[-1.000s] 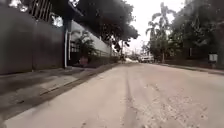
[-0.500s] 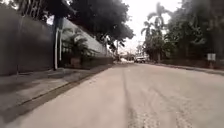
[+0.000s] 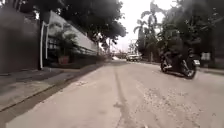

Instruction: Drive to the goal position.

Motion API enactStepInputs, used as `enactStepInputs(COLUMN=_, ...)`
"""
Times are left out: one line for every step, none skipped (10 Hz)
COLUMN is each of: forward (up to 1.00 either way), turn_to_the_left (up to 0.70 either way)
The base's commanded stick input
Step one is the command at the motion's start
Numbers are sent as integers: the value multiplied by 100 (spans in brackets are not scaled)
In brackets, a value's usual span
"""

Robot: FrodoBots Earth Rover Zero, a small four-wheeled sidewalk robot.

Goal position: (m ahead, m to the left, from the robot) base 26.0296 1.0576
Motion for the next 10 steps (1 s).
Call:
enactStepInputs(forward=85, turn_to_the_left=-6)
enactStepInputs(forward=85, turn_to_the_left=0)
enactStepInputs(forward=85, turn_to_the_left=0)
enactStepInputs(forward=85, turn_to_the_left=0)
enactStepInputs(forward=85, turn_to_the_left=0)
enactStepInputs(forward=85, turn_to_the_left=-10)
enactStepInputs(forward=85, turn_to_the_left=-33)
enactStepInputs(forward=85, turn_to_the_left=-31)
enactStepInputs(forward=85, turn_to_the_left=-14)
enactStepInputs(forward=85, turn_to_the_left=2)
